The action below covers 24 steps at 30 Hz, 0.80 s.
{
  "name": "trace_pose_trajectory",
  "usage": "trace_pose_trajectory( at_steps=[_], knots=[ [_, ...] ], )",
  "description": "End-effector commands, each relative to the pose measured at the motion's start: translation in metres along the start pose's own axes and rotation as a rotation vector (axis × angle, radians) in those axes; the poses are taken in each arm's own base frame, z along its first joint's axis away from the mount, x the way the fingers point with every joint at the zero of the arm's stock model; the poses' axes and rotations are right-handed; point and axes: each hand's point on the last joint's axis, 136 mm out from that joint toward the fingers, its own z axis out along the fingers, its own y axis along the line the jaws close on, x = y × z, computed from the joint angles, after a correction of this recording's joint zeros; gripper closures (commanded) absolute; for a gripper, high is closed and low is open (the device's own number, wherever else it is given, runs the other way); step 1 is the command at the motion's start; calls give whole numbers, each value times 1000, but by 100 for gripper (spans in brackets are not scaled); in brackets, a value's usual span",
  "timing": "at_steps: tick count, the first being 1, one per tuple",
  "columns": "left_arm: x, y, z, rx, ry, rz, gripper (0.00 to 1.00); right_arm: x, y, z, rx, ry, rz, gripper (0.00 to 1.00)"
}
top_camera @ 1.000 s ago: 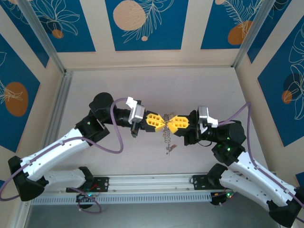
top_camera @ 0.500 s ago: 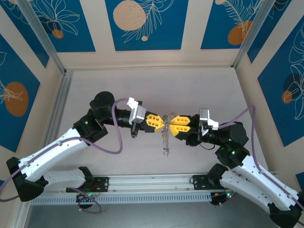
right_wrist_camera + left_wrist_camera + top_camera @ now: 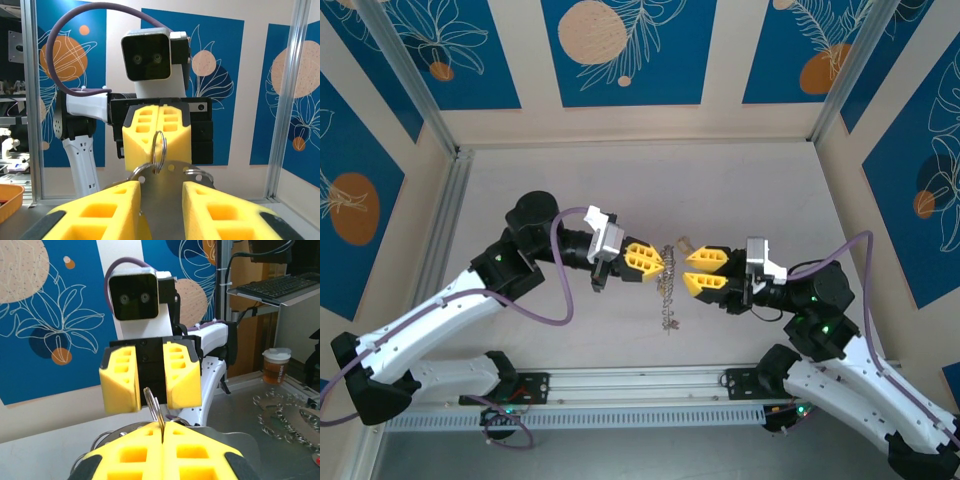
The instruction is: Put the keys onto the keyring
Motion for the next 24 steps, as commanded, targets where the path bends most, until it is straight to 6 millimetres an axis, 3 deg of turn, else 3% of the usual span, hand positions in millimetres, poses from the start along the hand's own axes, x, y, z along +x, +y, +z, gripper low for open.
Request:
trace_pose_trajectory(
  at_steps=[1, 15, 24],
  knots=[
    [-25, -17, -6, 54, -34, 67, 100, -3, 5, -3, -9, 42, -51, 71],
    [-21, -43, -13, 178, 35, 38, 100, 2, 11, -2, -50, 62, -65, 71],
    [-22, -60, -21, 260, 33, 15, 100, 23, 4, 0, -36, 79, -64, 72]
  ],
)
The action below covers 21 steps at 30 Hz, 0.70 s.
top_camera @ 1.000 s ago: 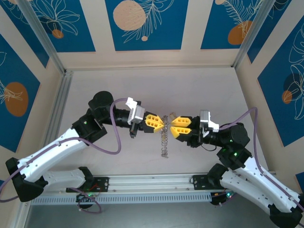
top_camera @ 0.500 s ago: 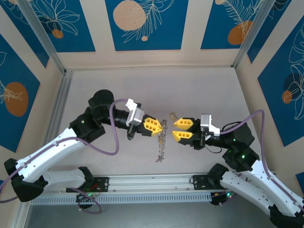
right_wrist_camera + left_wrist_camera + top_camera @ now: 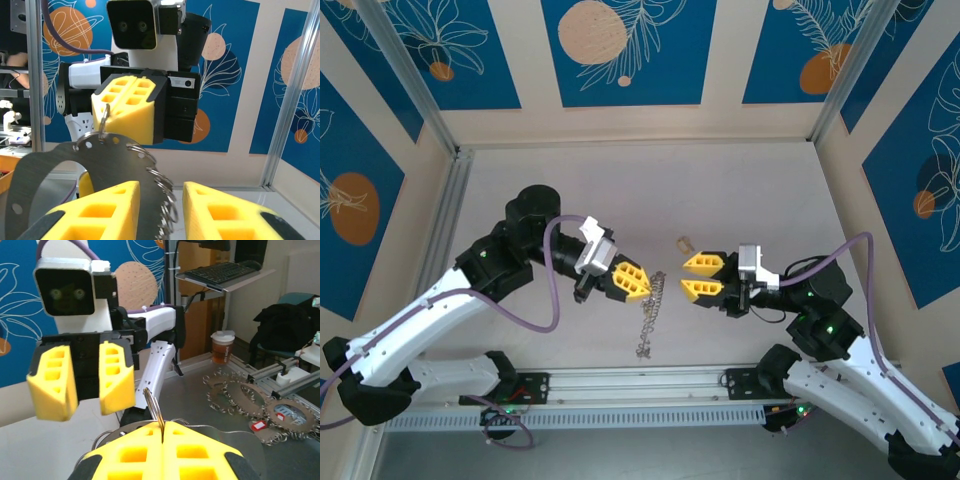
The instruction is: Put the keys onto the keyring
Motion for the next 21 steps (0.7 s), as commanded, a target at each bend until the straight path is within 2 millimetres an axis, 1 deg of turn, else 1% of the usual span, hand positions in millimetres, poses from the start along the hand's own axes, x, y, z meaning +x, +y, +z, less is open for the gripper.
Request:
trace_pose_trajectory(
  at_steps=[1, 10, 15, 21],
  knots=[
    [-20, -20, -7, 64, -39, 62, 100, 6, -1, 2, -2, -1, -11, 72],
    [-30, -18, -11, 74, -57, 70, 100, -2, -4, 12, -33, -29, -48, 73],
    [-30, -12, -11, 71, -60, 60, 100, 2, -8, 16, -33, -31, -47, 73],
    [-31, -8, -12, 62, -64, 60, 100, -3, -6, 15, -40, -44, -46, 73]
  ],
)
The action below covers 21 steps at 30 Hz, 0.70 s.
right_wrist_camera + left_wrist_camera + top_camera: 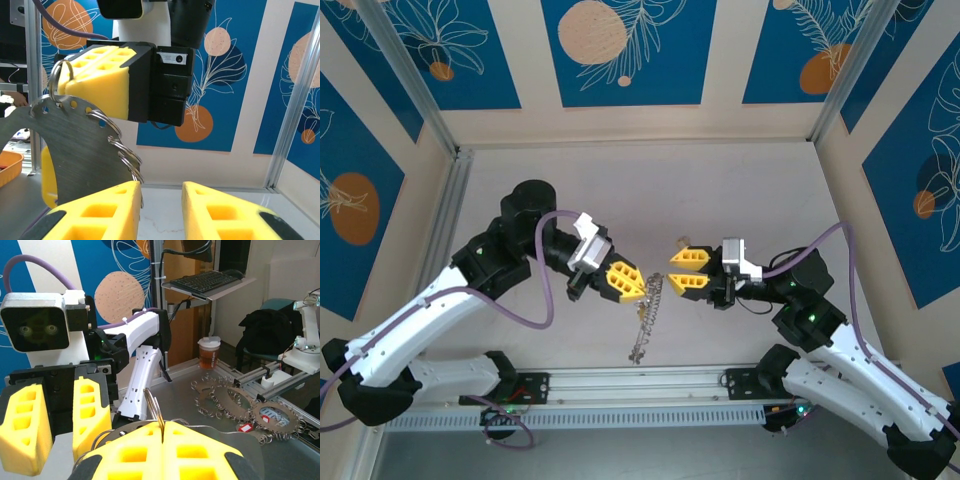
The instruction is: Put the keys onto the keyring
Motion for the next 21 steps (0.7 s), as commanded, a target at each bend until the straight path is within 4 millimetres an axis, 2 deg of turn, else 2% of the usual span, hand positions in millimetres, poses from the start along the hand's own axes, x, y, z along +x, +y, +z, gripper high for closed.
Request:
trace_pose_trajectory(
  at_steps=[1, 21],
  knots=[
    [-20, -5, -4, 20, -39, 66, 100, -11, 3, -1, -14, -37, -31, 72],
    [-5, 15, -3, -69, 27, 34, 100, -30, 16, -2, -84, -74, -29, 72]
  ],
)
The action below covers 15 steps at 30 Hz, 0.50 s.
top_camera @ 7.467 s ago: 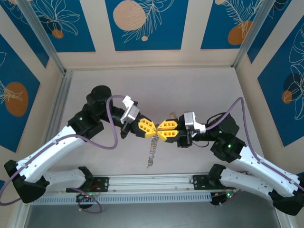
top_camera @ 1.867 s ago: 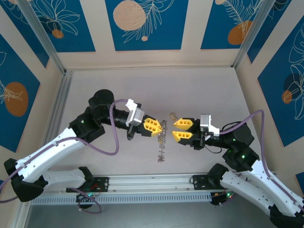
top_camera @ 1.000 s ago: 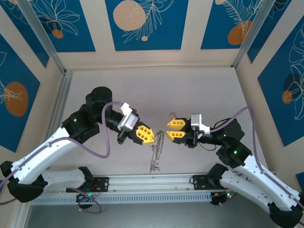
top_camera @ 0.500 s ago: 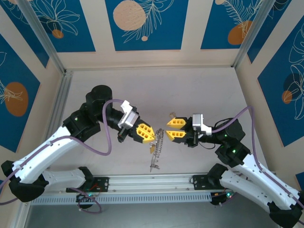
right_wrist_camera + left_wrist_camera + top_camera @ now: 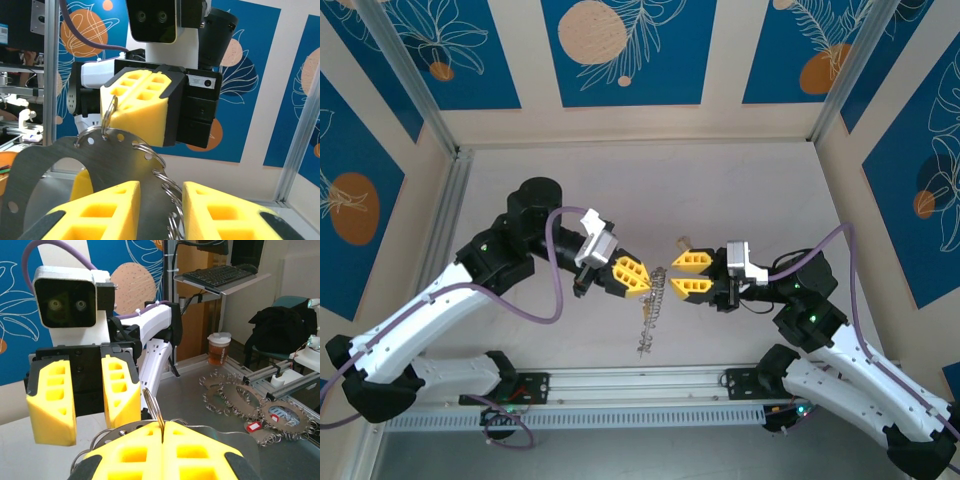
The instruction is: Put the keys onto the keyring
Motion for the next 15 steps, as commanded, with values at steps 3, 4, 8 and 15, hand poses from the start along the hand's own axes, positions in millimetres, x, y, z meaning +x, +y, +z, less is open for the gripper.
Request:
trace_pose_trajectory(
  at_steps=[3, 4, 8, 15],
  knots=[
    [-9, 4, -4, -32, 11, 45, 100, -24, 8, 2, -39, -50, -28, 72],
    [-8, 5, -4, -36, 18, 41, 100, -25, 9, 2, -42, -52, -30, 72],
    [-3, 7, -3, -41, 33, 31, 100, -28, 12, 5, -60, -55, -29, 72],
    [-4, 1, -5, -37, 30, 43, 100, -33, 18, 9, -85, -66, -41, 72]
  ],
)
